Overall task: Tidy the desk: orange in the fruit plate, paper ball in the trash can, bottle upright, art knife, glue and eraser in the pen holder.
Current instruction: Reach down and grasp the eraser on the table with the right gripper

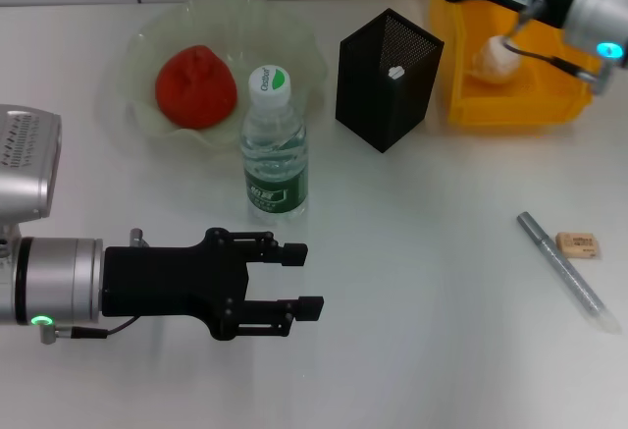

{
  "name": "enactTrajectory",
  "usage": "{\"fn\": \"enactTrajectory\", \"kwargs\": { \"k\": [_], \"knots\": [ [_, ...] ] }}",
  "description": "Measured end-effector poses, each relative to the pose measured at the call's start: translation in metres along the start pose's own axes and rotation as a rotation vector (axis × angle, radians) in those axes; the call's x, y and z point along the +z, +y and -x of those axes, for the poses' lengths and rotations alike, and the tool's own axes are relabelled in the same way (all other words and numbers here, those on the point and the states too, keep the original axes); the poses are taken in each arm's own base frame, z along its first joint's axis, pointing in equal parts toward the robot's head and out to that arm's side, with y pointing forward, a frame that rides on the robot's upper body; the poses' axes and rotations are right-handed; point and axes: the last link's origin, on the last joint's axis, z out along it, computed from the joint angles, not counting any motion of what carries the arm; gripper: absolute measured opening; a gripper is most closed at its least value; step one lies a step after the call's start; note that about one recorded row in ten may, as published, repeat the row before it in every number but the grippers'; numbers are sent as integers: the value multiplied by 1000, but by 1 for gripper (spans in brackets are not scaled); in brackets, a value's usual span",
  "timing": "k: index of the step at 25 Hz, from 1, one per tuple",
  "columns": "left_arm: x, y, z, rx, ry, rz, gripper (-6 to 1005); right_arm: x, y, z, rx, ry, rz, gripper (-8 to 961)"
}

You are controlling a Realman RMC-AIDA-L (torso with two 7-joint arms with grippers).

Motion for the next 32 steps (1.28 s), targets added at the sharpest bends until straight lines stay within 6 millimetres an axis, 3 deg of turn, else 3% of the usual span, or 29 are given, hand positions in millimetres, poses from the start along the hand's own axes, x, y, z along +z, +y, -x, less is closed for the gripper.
{"fn": "enactTrajectory", "kwargs": {
  "k": [1, 2, 3, 6, 7, 9, 12, 13, 16, 17, 18, 22, 27, 32],
  "knots": [
    [-1, 0, 1, 0, 0, 0, 657, -8, 3, 6, -19, 51, 30, 507],
    [-1, 1, 1, 1, 0, 1, 657, -23, 9, 26, -68, 163, 66, 507],
    [-1, 1, 1, 1, 0, 1, 657, -23, 9, 26, -68, 163, 66, 517],
    [-1, 1, 1, 1, 0, 2, 657, -45, 21, 55, -127, 335, 76, 547],
    [0, 1, 1, 4, -5, 8, 657, -57, 30, 69, -165, 473, 86, 557],
    [0, 1, 1, 6, -6, 9, 656, -61, 35, 76, -188, 538, 86, 638],
    [0, 1, -1, 12, -8, 11, 656, -74, 46, 87, -281, 873, 76, 760],
    [0, 1, -1, 12, -8, 11, 656, -74, 46, 87, -281, 873, 76, 760],
    [1, 0, -3, 19, -11, 17, 656, -83, 45, 78, -316, 1054, 45, 761],
    [1, 0, -3, 20, -11, 17, 656, -84, 43, 64, -339, 1136, 53, 761],
    [1, 0, -3, 21, -11, 17, 656, -84, 43, 64, -339, 1136, 53, 761],
    [1, 0, -3, 21, -11, 19, 656, -85, 31, 23, -334, 1238, 116, 760],
    [1, 4, -4, 18, -5, 41, 655, -84, 16, -4, -313, 1263, 108, 736],
    [1, 4, -5, 18, -6, 45, 655, -85, 7, -15, -341, 1297, 82, 695]
  ]
}}
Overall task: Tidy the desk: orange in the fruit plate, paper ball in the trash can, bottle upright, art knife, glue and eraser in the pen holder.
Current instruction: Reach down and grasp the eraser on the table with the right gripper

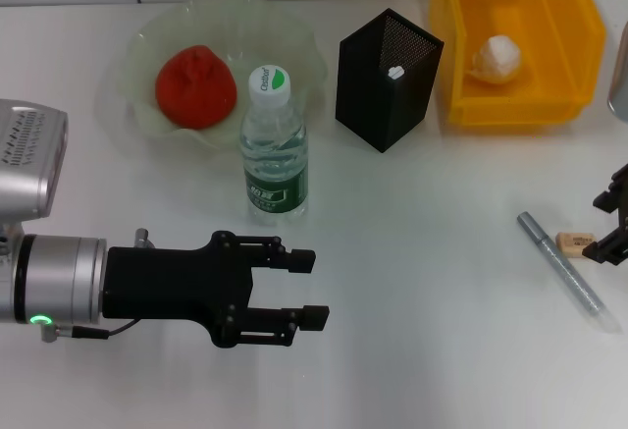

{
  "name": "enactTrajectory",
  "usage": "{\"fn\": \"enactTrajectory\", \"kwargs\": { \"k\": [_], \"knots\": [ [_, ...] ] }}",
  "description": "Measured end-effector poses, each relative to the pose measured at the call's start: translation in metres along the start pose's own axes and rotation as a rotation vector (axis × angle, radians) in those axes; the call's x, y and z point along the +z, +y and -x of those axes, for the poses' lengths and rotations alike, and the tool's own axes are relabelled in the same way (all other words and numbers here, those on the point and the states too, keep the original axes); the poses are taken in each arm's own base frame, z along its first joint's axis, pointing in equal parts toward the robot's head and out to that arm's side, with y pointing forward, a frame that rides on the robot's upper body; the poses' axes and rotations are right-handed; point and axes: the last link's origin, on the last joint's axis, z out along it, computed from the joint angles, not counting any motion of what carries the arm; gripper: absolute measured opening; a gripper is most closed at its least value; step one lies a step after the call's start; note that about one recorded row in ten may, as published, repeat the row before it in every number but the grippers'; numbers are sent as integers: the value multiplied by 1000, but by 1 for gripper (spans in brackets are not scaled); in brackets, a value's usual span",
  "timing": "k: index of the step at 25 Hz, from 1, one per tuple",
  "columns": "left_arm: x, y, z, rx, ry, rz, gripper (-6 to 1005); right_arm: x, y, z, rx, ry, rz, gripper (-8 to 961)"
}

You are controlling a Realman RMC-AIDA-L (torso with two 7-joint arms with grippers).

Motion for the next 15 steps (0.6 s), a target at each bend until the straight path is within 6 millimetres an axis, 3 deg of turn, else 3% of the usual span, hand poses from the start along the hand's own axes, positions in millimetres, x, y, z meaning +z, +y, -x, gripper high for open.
{"fn": "enactTrajectory", "kwargs": {
  "k": [5, 10, 15],
  "knots": [
    [0, 0, 0, 0, -2, 2, 655, 7, -1, -1, -5, 4, -2, 655],
    [0, 0, -1, 0, -3, 2, 654, 16, -3, 1, -42, 11, -5, 455],
    [2, -2, -4, -5, -4, 6, 654, 23, -4, 4, -72, 18, -10, 433]
  ]
}}
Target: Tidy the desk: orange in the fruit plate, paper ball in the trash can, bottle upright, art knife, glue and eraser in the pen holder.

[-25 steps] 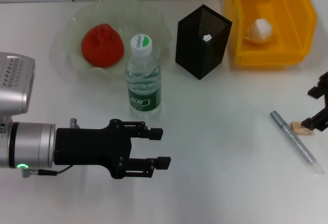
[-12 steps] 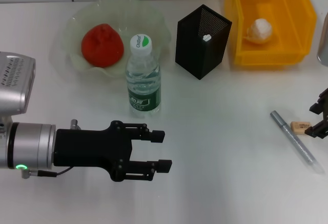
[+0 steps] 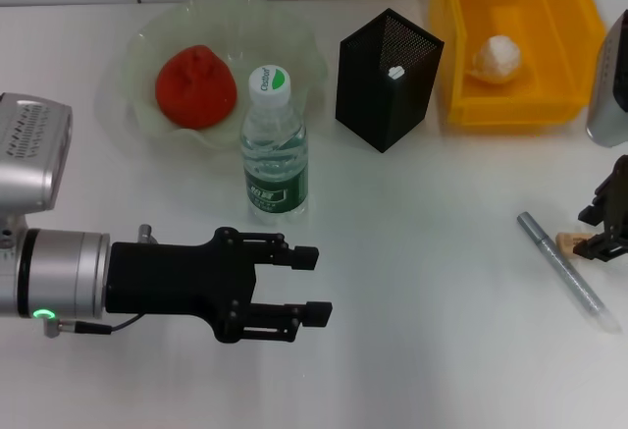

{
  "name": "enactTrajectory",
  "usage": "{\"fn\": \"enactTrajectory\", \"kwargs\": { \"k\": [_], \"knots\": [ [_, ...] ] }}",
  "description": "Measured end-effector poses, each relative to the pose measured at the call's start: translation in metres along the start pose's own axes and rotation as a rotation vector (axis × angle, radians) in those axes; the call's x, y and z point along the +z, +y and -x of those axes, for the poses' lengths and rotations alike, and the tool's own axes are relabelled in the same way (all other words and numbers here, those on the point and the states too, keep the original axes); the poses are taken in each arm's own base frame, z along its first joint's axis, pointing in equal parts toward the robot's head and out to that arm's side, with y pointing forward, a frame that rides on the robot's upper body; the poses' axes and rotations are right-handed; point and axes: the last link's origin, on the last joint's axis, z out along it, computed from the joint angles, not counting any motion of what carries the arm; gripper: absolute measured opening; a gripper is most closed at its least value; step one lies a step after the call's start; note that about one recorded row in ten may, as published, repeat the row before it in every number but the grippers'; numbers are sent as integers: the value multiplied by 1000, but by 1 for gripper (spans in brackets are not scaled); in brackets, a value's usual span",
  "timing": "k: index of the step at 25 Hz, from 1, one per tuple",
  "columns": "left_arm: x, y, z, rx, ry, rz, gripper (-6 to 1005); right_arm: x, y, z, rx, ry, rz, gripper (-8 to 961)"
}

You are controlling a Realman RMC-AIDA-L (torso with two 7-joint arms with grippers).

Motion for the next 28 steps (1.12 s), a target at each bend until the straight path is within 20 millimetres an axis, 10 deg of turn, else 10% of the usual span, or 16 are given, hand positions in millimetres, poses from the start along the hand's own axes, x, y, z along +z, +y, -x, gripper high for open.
{"fn": "enactTrajectory", "kwargs": {
  "k": [18, 28],
  "knots": [
    [2, -2, -1, -3, -4, -5, 653, 9, 0, 8, -32, 5, 11, 352],
    [2, -1, 3, -13, -3, -13, 652, -11, -1, 4, -1, -55, -32, 125]
  ]
}}
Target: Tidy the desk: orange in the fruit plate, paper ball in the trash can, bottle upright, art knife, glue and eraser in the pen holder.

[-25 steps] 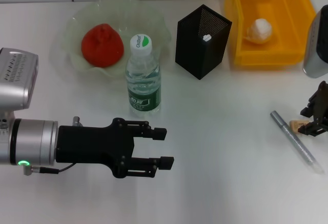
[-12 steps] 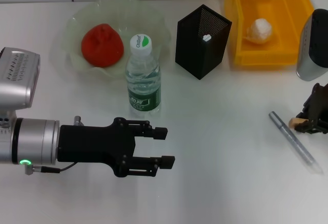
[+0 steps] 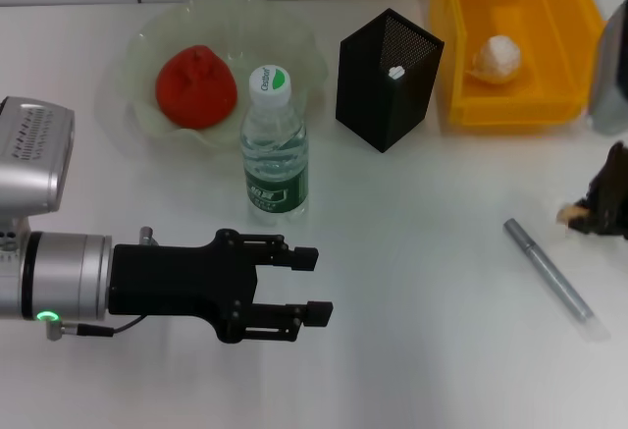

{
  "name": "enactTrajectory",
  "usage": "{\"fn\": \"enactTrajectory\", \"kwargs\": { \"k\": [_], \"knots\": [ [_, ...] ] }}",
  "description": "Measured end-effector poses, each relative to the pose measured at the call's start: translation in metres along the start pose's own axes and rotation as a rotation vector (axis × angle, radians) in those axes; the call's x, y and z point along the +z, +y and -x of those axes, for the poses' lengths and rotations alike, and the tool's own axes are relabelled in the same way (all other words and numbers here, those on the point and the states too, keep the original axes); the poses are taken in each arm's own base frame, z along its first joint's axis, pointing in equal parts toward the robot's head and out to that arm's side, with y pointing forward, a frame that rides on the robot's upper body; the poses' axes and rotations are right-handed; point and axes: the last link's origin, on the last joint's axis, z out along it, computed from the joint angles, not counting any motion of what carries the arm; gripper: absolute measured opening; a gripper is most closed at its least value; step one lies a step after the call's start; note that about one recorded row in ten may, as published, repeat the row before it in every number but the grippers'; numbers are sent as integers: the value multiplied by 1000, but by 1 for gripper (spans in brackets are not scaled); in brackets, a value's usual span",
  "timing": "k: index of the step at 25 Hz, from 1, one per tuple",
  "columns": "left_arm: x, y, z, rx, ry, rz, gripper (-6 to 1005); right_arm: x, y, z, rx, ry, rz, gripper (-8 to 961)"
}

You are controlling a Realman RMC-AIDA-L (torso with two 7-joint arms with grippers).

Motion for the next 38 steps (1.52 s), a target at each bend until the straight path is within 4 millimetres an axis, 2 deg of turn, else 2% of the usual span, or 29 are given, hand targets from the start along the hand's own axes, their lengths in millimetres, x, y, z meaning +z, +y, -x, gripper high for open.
{"fn": "enactTrajectory", "kwargs": {
  "k": [1, 2, 3, 4, 6, 7, 8, 9, 11, 12, 13, 16, 17, 18, 22, 32, 38],
  "knots": [
    [0, 0, 0, -1, 0, 1, 652, -11, -2, 1, 13, -48, -30, 125],
    [0, 1, 1, -2, 1, 2, 652, -32, -7, 2, 46, -168, -84, 126],
    [0, 1, 1, -2, 1, 3, 652, -32, -7, 2, 46, -168, -84, 126],
    [0, 1, 1, -2, 1, 3, 652, -41, -8, 4, 59, -236, -105, 127],
    [-1, 1, 1, -1, 1, 3, 652, -62, -12, 9, 86, -418, -156, 128],
    [-1, 1, 1, 0, 0, 3, 652, -74, -17, 16, 116, -608, -189, 128],
    [-1, 1, 1, 0, 0, 3, 652, -74, -17, 16, 116, -608, -189, 129],
    [-1, 1, 1, 0, 0, 3, 652, -77, -22, 20, 143, -717, -209, 129],
    [-1, 1, 1, 0, -1, 4, 652, -74, -31, 25, 192, -847, -234, 130],
    [-1, 1, 2, 0, -1, 4, 652, -58, -41, 31, 265, -956, -237, 131],
    [-1, 1, 2, 0, -1, 4, 652, -58, -41, 31, 265, -956, -237, 131],
    [-1, 2, 2, -2, -1, 4, 651, -28, -49, 46, 307, -995, -205, 133],
    [-1, 2, 2, -4, -2, 3, 651, -7, -50, 57, 310, -980, -180, 133],
    [-1, 2, 2, -4, -2, 3, 651, -7, -50, 57, 310, -980, -180, 134],
    [-3, 3, 5, -13, 0, -1, 651, 17, -51, 76, 299, -942, -185, 136],
    [-3, 4, 6, -13, 1, -4, 650, 25, -50, 86, 262, -925, -196, 141],
    [-3, 3, 7, -12, 0, -5, 650, 25, -46, 84, 256, -933, -178, 354]
  ]
}}
